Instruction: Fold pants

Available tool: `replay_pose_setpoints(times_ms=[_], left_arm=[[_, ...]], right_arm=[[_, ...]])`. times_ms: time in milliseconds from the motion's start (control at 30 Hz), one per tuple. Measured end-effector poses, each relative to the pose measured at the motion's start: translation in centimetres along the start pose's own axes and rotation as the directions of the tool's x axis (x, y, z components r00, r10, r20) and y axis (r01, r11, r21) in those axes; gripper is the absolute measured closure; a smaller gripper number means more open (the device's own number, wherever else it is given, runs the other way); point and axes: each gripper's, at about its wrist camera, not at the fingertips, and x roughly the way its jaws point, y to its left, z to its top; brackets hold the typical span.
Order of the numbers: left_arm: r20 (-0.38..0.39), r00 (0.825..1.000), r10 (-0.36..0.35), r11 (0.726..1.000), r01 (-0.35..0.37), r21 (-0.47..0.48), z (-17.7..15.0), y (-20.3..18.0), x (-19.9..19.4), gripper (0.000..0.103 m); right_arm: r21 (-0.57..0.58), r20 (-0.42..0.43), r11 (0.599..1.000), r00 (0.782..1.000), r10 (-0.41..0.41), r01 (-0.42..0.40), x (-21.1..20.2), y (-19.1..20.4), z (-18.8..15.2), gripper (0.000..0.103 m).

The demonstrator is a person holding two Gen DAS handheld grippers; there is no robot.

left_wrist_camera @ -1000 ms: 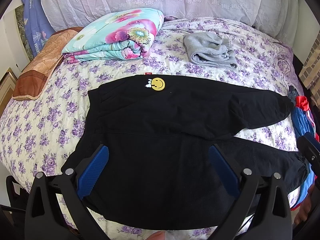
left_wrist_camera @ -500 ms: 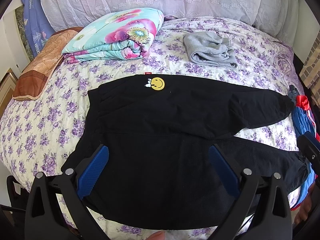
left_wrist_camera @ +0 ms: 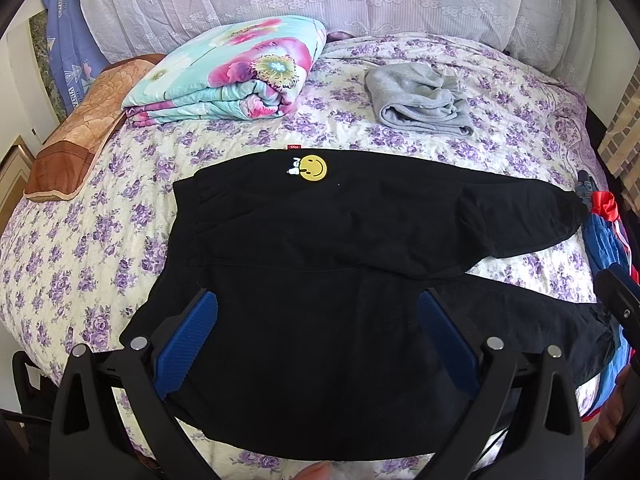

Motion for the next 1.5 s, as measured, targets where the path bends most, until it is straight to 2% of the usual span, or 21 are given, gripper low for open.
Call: replay_pose_setpoints(times_ms=[533,967,1100,1233,1367,1500], left_arm=[[-0.013,1.000,0.003,1.000,-0.003,0.000,-0.2,-0.6,0.7,0.005],[-0.062,0.998,0.011,1.000,-0.012,-0.020,0.1,0.2,2.2,0.005],[-0.093,0.995,0.019,0.998,-0.025,-0.055,0.3,1.1,3.3,0.005],[-0.125,0.992,0.034,0.994,-0.046,-0.095,1.2,2.6,5.0,0.005],[-0.142,0.988,0.058,0.990,-0.076,-0.122,2.8,5.1,7.1,0.005],[-0.150,0.986,0.069,0.967,-0.103,-0.232,5.0,9.8,9.2,0.005]], right_arm=[[0.002,-0.017,1.000,1.000,0.002,-0.002,1.3,-0.3,0.3,0.004],[0.027,-0.063,0.999,0.997,0.037,-0.036,2.6,-1.0,0.8,0.004],[0.043,-0.068,0.997,0.996,0.064,-0.061,3.5,-2.0,1.3,0.004],[0.000,-0.089,0.996,0.992,0.088,-0.089,5.2,-3.1,2.3,0.004],[-0.081,-0.166,0.982,0.973,0.157,-0.172,8.2,-4.6,4.3,0.004],[-0.140,-0.225,0.957,0.949,0.221,-0.256,12.0,-6.9,6.8,0.004]])
